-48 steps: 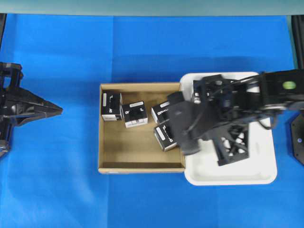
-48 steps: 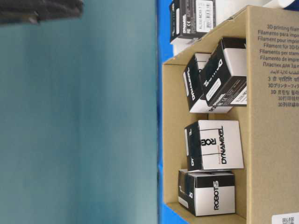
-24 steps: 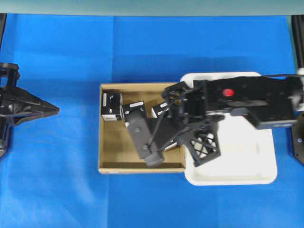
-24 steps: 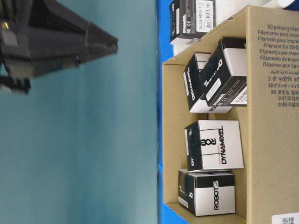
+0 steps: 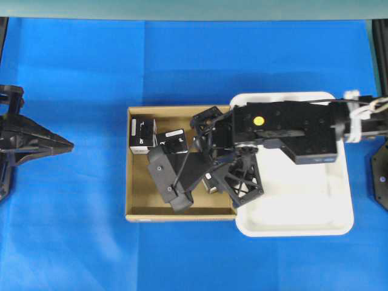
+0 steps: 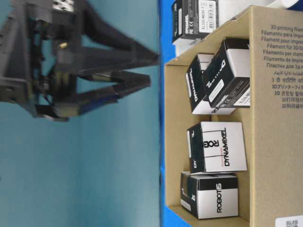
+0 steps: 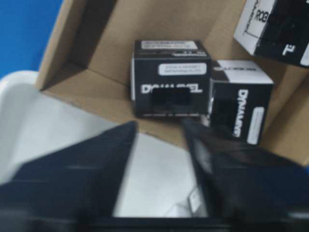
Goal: Pick a box that is randomly placed inside the cardboard box.
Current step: 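Lower the open right gripper onto the front-right black DYNAMIXEL box, then close the right gripper around the DYNAMIXEL box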
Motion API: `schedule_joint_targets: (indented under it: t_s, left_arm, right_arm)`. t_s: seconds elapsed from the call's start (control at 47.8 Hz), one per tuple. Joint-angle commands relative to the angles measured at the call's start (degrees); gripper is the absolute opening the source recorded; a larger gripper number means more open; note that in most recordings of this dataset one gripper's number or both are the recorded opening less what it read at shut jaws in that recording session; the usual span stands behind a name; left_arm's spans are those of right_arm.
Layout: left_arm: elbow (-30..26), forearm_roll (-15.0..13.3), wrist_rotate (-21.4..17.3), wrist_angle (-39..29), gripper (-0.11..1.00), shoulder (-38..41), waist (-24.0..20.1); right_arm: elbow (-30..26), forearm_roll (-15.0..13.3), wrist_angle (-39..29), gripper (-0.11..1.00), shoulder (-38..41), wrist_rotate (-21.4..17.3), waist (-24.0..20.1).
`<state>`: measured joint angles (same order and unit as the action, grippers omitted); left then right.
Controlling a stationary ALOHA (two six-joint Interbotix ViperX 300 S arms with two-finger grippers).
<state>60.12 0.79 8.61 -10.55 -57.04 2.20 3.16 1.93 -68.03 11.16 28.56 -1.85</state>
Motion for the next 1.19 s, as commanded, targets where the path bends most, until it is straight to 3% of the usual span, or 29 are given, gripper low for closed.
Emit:
schedule_joint_targets:
  t_s: [0.0, 0.084, 0.167, 1.171]
  left_arm:
    - [-1.93, 0.09, 0.18, -0.26, -0.07, -0.26, 0.0]
    - [-2.02, 0.09, 0.35, -0.26, -0.07, -0.62, 0.0]
    - [-2.11, 0.09, 0.26, -0.26, -0.07, -1.05, 0.09]
    - [-1.85, 0.09, 0.44, -0.97, -0.07, -1.32, 0.09]
  right_arm:
    - [0.26, 0.0, 1.76, 0.73, 1.58, 0.26, -0.18]
    - [0.97, -1.23, 5.01, 0.91, 2.81, 0.35, -0.44]
    - [1.41, -2.37, 7.91, 1.0, 3.43, 0.35, -0.88]
    - [6.86, -2.99, 15.91, 1.0, 6.86, 2.46, 0.53]
